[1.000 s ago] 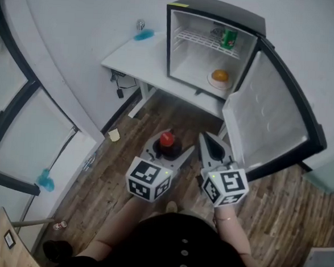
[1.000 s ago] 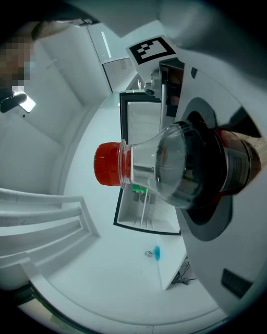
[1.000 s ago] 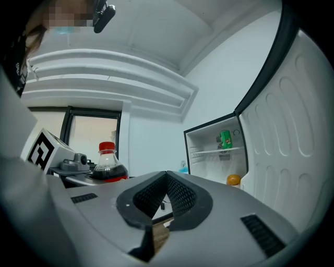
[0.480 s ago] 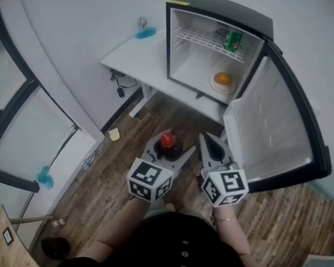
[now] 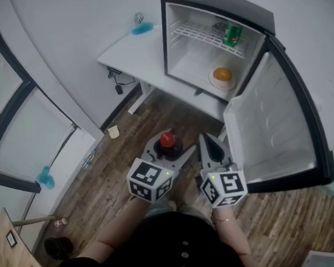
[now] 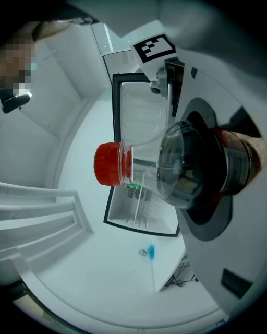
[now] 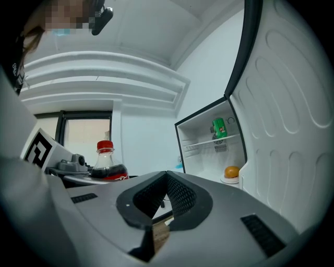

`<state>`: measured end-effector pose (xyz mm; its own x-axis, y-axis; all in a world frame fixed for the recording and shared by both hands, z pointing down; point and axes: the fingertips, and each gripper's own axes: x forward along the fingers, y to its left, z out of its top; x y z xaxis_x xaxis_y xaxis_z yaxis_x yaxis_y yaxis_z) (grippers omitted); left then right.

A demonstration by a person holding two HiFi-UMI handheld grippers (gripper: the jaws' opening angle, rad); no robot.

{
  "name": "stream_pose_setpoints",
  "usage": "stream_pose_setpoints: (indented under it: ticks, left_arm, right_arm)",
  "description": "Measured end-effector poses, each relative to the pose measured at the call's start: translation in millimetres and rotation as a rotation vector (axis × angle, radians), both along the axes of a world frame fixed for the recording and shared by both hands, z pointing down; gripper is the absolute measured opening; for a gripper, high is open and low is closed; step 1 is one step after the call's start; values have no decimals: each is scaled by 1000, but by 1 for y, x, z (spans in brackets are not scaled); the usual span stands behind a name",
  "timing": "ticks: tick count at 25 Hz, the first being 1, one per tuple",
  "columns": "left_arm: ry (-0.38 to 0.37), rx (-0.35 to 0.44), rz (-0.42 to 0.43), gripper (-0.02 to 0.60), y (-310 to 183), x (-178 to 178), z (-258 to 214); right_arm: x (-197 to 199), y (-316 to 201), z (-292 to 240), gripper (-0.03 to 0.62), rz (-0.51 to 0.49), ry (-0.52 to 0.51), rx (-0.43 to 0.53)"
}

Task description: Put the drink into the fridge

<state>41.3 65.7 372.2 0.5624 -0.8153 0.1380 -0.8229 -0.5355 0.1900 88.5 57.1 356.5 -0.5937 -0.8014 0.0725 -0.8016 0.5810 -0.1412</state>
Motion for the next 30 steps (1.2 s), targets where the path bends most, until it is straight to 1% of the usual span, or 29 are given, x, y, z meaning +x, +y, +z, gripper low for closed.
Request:
stream_pose_setpoints:
  ticks: [11,17,24,30]
  left_arm:
    - [3,-19,22,324,-50,-12,5]
    - [-6,-19,58,324,-94,-22,5]
    - [-9,-24,83,324,-148,-42,4]
    - [-9,-20,134,324,-184,-48,1]
  right_arm:
    - [1,-48,4,8,47,-4,-6]
    - [-10,-94,3,8,75,9,1]
    - [-29,-145,1,8,106,4,4]
    - [-35,-179,0,8,156,2,4]
